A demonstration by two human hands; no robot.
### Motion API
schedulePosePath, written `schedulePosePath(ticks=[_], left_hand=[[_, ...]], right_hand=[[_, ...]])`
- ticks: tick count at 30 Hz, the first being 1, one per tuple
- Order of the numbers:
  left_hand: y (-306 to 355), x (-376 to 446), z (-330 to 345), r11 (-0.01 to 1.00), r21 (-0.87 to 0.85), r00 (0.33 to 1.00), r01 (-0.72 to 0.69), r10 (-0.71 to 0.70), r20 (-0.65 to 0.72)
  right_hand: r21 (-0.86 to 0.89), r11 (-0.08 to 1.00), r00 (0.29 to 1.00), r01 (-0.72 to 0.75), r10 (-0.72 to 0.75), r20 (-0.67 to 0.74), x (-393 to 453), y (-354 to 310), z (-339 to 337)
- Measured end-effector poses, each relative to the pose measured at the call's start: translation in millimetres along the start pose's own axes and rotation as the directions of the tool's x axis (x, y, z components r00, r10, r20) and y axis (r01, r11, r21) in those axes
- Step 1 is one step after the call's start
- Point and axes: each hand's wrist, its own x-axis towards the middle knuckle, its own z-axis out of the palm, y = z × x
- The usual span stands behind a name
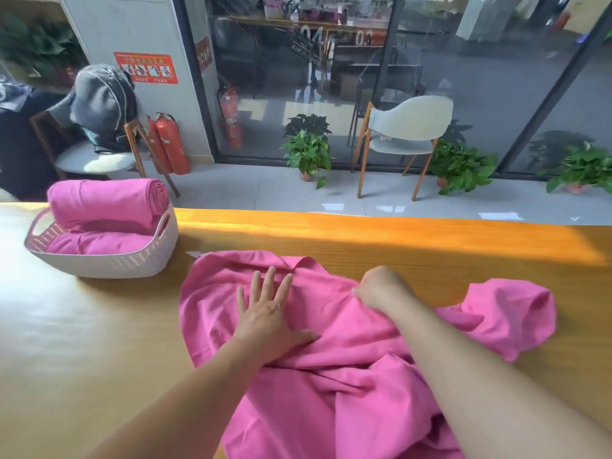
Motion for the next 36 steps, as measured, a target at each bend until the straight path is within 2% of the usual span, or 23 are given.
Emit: schedulePosePath(ticks=[2,3,4,6,8,10,11,13,14,16,17,19,21,23,24,25,26,28,30,31,34,35,36], left_hand=[[-8,-3,4,0.999,-0.024,0.999,-0.021,0.02,-0.03],[-11,-4,7,0.999,-0.027,0.998,-0.044,0.043,-0.043],[-14,-5,9,0.997,-0.032,0.996,-0.069,0.068,-0.051],[-18,-9,10,0.99,-0.047,0.99,-0.136,0.134,-0.038],[-25,-11,11,0.978,-0.101,0.982,-0.182,0.175,-0.077],[-30,-8,10,0.953,-0.258,0.963,-0.162,0.096,-0.252],[-32,-4,8,0.933,-0.327,0.933,-0.152,0.026,-0.358],[-39,11,3,0.943,-0.287,0.832,-0.168,-0.02,-0.554],[-45,21,0,0.953,-0.256,0.785,-0.164,-0.031,-0.619],[-53,35,-15,0.957,-0.283,0.747,-0.058,-0.146,-0.648],[-57,42,-24,0.945,-0.324,0.751,0.042,-0.244,-0.614],[-66,52,-42,0.905,-0.336,0.784,0.259,-0.4,-0.474],[-74,64,-57,0.837,-0.365,0.819,0.408,-0.512,-0.26],[-79,77,-68,0.729,-0.467,0.817,0.501,-0.577,-0.023],[-80,82,-70,0.696,-0.512,0.821,0.504,-0.569,0.036],[-80,85,-71,0.675,-0.56,0.83,0.479,-0.556,0.04],[-79,86,-70,0.658,-0.614,0.837,0.436,-0.546,0.009],[-76,81,-70,0.642,-0.712,0.823,0.285,-0.545,-0.163],[-73,72,-69,0.654,-0.742,0.755,0.15,-0.559,-0.341],[-75,70,-66,0.678,-0.723,0.726,0.131,-0.563,-0.396],[-87,67,-48,0.802,-0.543,0.696,0.247,-0.537,-0.477],[-87,66,-45,0.854,-0.453,0.681,0.256,-0.492,-0.543],[-84,66,-42,0.912,-0.356,0.675,0.205,-0.395,-0.623]], right_hand=[[0.164,0.986,0.982,-0.022,0.051,-0.18,13,-9,-25],[0.219,0.976,0.947,-0.01,0.08,-0.312,16,-10,-37],[0.239,0.971,0.898,0.014,0.093,-0.429,21,-11,-48],[0.215,0.976,0.847,0.023,0.096,-0.523,25,-10,-56],[0.123,0.986,0.816,0.112,-0.02,-0.578,26,-20,-47],[-0.025,0.945,0.725,0.327,-0.268,-0.635,21,-42,-26],[-0.062,0.899,0.699,0.434,-0.379,-0.607,17,-56,-13],[-0.066,0.818,0.718,0.572,-0.538,-0.441,7,-80,14],[-0.071,0.8,0.743,0.595,-0.582,-0.329,3,-89,29],[-0.133,0.798,0.78,0.587,-0.602,-0.169,-3,-94,55],[-0.142,0.802,0.784,0.581,-0.598,-0.169,-6,-92,63],[-0.124,0.799,0.754,0.588,-0.597,-0.273,-15,-86,74],[-0.098,0.788,0.715,0.608,-0.597,-0.365,-21,-81,80],[-0.083,0.783,0.706,0.617,-0.597,-0.382,-22,-79,80],[-0.074,0.786,0.717,0.614,-0.595,-0.363,-22,-79,78],[-0.065,0.79,0.731,0.609,-0.591,-0.34,-21,-80,75],[-0.06,0.798,0.747,0.6,-0.586,-0.313,-20,-81,72],[-0.056,0.804,0.773,0.592,-0.587,-0.241,-19,-84,67],[-0.064,0.801,0.78,0.596,-0.596,-0.193,-18,-86,66],[-0.068,0.798,0.781,0.599,-0.601,-0.172,-17,-88,65],[-0.085,0.8,0.795,0.594,-0.6,-0.086,-18,-92,67],[-0.083,0.803,0.801,0.589,-0.595,-0.067,-19,-93,68],[-0.077,0.808,0.806,0.584,-0.589,-0.064,-20,-94,69]])
